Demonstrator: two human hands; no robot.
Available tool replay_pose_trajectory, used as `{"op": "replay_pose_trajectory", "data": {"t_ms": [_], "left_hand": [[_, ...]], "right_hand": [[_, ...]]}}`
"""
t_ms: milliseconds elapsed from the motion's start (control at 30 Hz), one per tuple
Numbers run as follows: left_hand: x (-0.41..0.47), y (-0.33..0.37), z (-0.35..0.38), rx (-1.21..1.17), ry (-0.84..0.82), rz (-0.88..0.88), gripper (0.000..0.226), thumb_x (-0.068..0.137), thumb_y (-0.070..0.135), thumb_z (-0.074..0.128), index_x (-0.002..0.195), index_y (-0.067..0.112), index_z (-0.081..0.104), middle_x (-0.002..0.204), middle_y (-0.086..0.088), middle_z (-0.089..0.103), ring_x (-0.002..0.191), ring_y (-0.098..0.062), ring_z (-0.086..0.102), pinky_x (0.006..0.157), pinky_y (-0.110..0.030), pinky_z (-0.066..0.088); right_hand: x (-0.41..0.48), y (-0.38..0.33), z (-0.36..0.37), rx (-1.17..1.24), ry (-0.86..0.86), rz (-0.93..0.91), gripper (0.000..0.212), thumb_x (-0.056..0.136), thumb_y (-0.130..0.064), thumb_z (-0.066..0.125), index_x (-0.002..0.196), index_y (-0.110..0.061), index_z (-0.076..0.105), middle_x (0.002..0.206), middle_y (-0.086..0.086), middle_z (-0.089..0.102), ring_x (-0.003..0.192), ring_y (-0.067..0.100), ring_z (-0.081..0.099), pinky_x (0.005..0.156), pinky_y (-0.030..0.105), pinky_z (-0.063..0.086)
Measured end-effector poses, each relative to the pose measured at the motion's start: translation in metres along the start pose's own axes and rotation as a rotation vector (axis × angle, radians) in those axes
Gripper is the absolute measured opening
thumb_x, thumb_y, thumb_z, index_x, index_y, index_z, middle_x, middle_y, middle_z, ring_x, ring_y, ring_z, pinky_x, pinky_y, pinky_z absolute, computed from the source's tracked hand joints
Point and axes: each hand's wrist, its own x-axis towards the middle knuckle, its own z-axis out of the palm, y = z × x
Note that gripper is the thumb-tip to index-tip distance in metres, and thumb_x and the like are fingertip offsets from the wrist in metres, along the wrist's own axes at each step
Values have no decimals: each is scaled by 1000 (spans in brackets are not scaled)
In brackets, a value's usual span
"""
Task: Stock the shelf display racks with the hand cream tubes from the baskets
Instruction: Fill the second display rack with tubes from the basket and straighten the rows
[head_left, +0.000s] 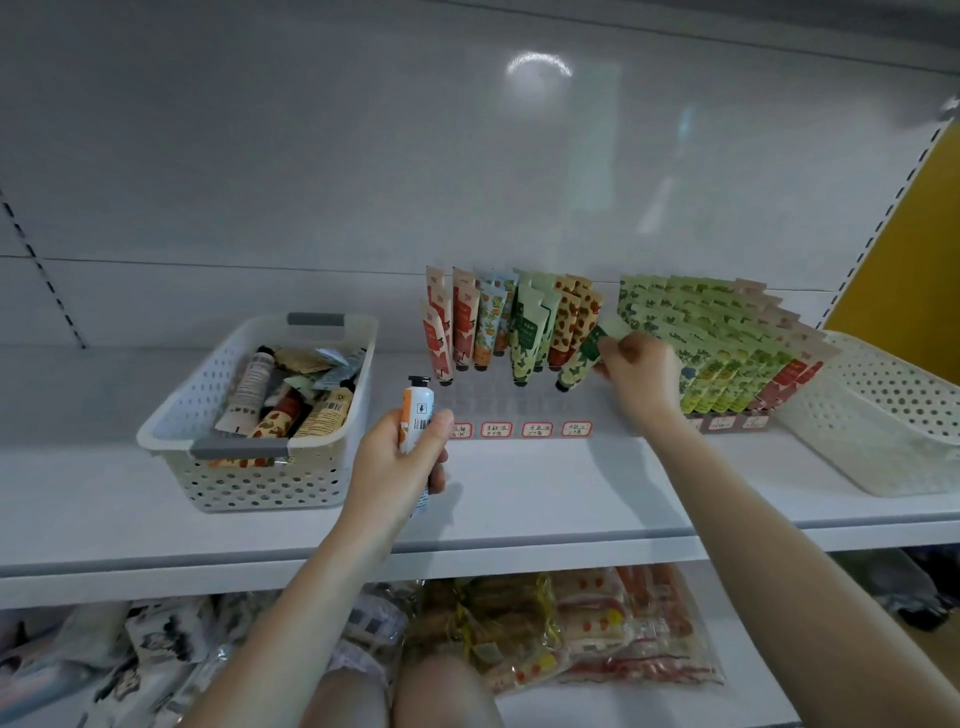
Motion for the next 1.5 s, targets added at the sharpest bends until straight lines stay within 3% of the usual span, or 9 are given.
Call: {"op": "replay_pose_trajectory", "data": {"t_ms": [100,200,433,667,800,1000,1167,1267,1500], "left_hand": [[6,-2,1,-17,0,-24,28,93,35,51,85,8,54,69,-4,56,46,-1,52,49,-12,47],[10,-3,3,-28,7,-42,28,93,36,49,85,10,53,70,-4,56,50,-4,53,49,-11,47],[16,-7,4,-22,17,-26,29,94,34,48,86,7,54,72,-6,55,46,1,52,47,-8,43],[19,-13,5,-31,21,-32,27,94,33,48,87,8,55,72,-5,56,45,2,52,46,-8,43],[21,-17,6,-21,12,-36,27,94,34,49,87,9,55,75,-7,57,47,1,53,49,-9,46],[19,-16,7,-7,16,-44,27,93,36,48,91,10,55,76,-6,58,46,3,53,46,-6,43],[18,-12,5,-11,10,-44,29,94,38,47,88,11,55,73,-4,58,49,0,54,49,-8,46],[17,-9,4,-44,1,-55,32,95,37,45,90,7,56,72,-5,58,53,-6,54,50,-12,47],[15,-5,4,-96,-10,-73,30,94,36,46,96,9,57,72,-4,58,54,-8,54,52,-16,50]], "right_hand": [[17,-1,12,-50,-30,-50,33,92,-13,51,60,-5,45,75,29,63,67,32,63,52,26,34],[26,-8,24,-113,-71,-100,40,94,-12,47,56,-9,35,78,34,62,60,21,49,49,25,27],[37,-6,41,-289,-181,-77,26,95,-14,45,74,-1,51,89,30,66,67,27,55,61,35,46],[45,-7,45,-387,-213,-88,29,97,-16,46,70,-5,45,89,27,66,69,29,57,61,31,42],[43,-10,45,-417,-233,-105,28,97,-14,45,78,5,55,90,27,66,78,37,62,65,39,49],[44,-10,46,-423,-244,-81,36,97,-15,45,62,-8,41,89,25,66,68,23,51,57,27,37],[42,-9,42,-389,-248,-55,20,96,-16,48,80,-4,46,75,10,53,71,23,47,48,27,30],[42,-6,42,-377,-246,-49,25,95,-16,50,73,-7,44,63,1,42,66,22,44,46,23,28],[40,-9,43,-371,-240,-88,18,96,-17,48,91,-1,54,80,13,53,72,23,48,58,28,34]]}}
